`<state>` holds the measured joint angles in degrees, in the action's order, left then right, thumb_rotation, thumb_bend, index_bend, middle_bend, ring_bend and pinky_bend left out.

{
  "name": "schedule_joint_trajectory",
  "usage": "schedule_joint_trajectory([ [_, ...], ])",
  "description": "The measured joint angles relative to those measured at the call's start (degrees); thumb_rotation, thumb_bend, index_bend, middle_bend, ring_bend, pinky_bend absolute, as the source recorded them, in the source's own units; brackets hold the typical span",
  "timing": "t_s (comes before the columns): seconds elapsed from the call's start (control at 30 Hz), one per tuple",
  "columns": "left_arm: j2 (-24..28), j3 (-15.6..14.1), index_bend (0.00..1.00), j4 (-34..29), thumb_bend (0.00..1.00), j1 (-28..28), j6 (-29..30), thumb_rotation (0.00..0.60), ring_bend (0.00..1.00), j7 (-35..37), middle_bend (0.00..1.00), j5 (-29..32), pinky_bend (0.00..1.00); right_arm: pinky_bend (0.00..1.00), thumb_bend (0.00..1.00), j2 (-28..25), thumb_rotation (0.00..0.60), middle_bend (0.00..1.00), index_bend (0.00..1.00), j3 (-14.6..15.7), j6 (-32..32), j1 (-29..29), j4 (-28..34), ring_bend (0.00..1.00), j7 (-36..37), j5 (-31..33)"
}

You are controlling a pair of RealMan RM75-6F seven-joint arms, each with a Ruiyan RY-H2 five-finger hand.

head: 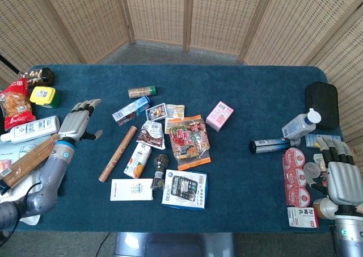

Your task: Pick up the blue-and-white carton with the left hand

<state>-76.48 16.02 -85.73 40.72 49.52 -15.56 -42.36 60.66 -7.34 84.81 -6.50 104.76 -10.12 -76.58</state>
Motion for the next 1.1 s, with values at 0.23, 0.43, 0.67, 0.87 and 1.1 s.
schedule_joint_trajectory([
  [0.23,-6.52,1.11,0.00,9.00,0.37,5.47,-4.14,0.600,0.02,-0.67,0.00,5.50,0.00,0.00,0.32,-0.73,0.587,0.05,0.00,-0.03,0.49,1.00,0.18,0.00,0.52,1.03],
  [0.43,-12.33,1.93,0.00,17.22,0.37,9.27,-7.80,0.600,0.05,-0.19,0.00,9.34,0.00,0.00,0.32,-1.64,0.586,0.05,0.00,-0.15,1.32,1.86,0.91,0.00,0.87,1.48],
  [0.67,-18.69,2.78,0.00,26.98,0.37,12.98,-12.45,0.600,0.13,1.41,0.00,12.60,0.00,0.00,0.32,-2.40,0.586,0.05,0.00,-0.07,2.47,3.27,1.56,0.00,1.74,1.94],
  [0.87,-23.28,3.58,0.02,33.24,0.40,15.11,-13.90,0.600,0.30,2.79,0.05,13.68,0.05,0.00,0.32,-2.59,0.586,0.05,0.00,0.18,2.99,4.30,1.61,0.00,3.01,2.20],
  [1.1,-28.42,4.88,0.25,39.13,0.53,16.67,-13.94,0.600,0.66,4.60,0.27,13.23,0.51,0.00,0.32,-3.44,0.588,0.05,0.00,0.33,4.30,5.72,2.01,0.00,5.09,1.84],
])
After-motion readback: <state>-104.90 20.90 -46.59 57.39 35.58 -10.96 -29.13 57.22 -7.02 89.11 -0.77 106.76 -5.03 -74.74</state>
